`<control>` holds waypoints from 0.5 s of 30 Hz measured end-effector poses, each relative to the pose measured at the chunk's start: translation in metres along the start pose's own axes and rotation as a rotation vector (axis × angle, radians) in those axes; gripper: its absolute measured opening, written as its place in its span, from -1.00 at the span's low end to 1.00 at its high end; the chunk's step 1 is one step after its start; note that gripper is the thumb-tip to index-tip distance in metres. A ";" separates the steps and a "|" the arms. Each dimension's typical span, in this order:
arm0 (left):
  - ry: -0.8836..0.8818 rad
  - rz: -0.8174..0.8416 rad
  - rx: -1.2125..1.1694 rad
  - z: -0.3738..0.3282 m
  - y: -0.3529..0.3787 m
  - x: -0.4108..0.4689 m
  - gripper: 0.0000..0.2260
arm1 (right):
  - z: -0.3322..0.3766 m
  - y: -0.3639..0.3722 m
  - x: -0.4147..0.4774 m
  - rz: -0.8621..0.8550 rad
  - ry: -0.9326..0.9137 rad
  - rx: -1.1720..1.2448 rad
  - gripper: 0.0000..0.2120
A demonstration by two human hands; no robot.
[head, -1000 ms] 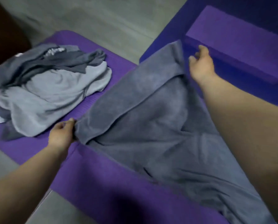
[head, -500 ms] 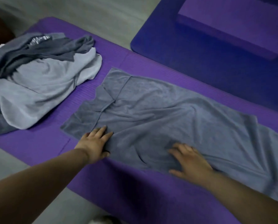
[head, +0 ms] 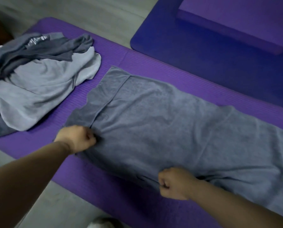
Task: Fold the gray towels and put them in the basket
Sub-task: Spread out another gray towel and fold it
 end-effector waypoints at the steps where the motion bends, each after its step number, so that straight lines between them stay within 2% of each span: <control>1: -0.065 -0.058 -0.104 0.008 -0.012 0.005 -0.76 | 0.001 -0.016 0.001 -0.116 -0.006 -0.029 -0.78; 3: -0.132 -0.234 -0.362 0.018 -0.038 0.016 -0.73 | -0.014 -0.045 0.003 -0.328 0.015 -0.103 -0.70; 5: -0.125 -0.350 -0.507 0.013 -0.056 0.032 -0.69 | -0.038 -0.074 0.006 -0.403 0.178 -0.155 -0.55; 8: -0.073 -0.332 -0.498 -0.014 -0.068 0.072 -0.70 | -0.078 -0.102 0.005 -0.398 0.413 -0.145 -0.39; 10: -0.045 -0.317 -0.494 -0.030 -0.075 0.098 -0.65 | -0.093 -0.099 0.014 -0.304 0.433 -0.072 -0.38; 12: -0.014 -0.294 -0.486 -0.042 -0.081 0.126 -0.63 | -0.093 -0.099 0.024 -0.295 0.413 -0.091 -0.34; 15: 0.017 -0.233 -0.424 -0.057 -0.081 0.158 -0.60 | -0.084 -0.097 0.044 -0.329 0.359 -0.083 -0.07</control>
Point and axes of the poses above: each hand's wrist, its own x-axis towards the middle knuckle, its own y-axis out of the palm, z = x × y, the point moved 10 cm from there along x, towards the middle knuckle, and after that the axes turned 13 degrees about -y, right-handed, at the moved point
